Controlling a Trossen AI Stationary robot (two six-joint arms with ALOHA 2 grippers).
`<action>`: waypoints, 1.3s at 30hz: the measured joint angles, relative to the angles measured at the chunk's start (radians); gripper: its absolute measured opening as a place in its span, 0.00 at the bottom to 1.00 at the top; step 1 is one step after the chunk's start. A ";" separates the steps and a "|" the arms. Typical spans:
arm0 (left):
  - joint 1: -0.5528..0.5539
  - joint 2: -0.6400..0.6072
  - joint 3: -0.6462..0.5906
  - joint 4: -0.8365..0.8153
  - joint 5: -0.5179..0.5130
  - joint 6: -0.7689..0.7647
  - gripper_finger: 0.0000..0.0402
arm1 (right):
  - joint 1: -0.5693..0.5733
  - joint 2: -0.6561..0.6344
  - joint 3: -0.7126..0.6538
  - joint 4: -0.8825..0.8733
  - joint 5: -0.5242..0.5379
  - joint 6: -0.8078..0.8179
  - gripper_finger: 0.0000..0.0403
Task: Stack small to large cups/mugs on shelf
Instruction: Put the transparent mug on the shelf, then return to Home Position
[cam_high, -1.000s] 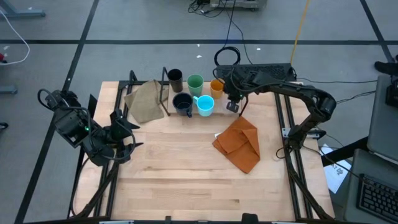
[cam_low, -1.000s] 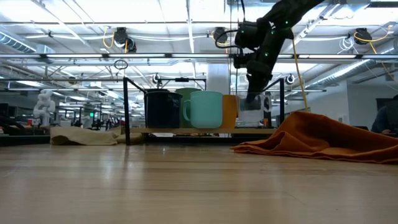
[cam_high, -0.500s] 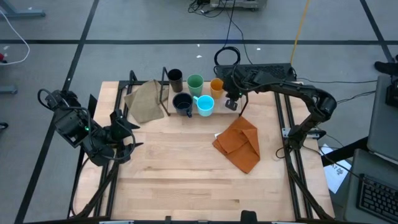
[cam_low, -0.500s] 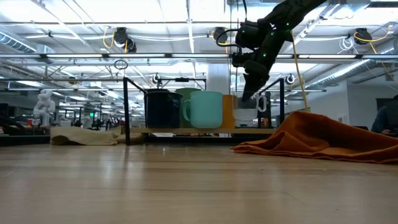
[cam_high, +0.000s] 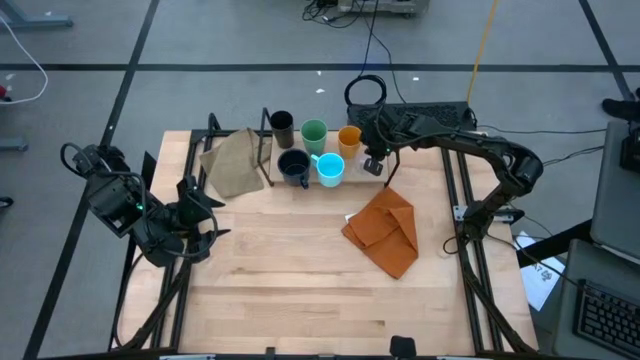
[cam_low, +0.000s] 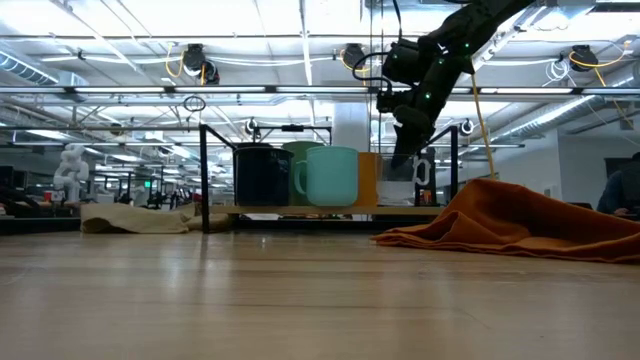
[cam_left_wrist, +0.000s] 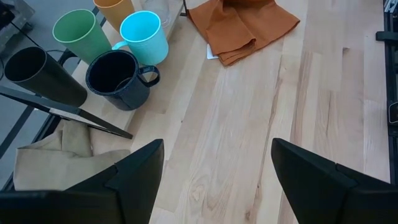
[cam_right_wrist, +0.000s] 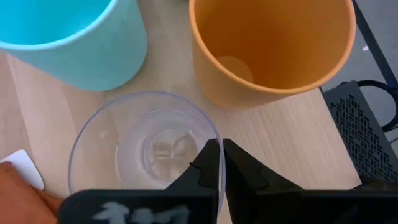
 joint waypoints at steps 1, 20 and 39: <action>0.000 0.000 0.000 0.000 0.000 0.000 0.74 | 0.000 0.000 0.000 0.000 -0.001 0.000 0.00; 0.000 0.000 0.000 0.000 0.001 0.003 0.74 | 0.034 0.008 -0.009 -0.019 -0.025 0.034 0.11; 0.000 0.000 0.000 0.000 0.009 0.001 0.74 | 0.036 0.004 0.038 0.002 0.000 0.034 0.16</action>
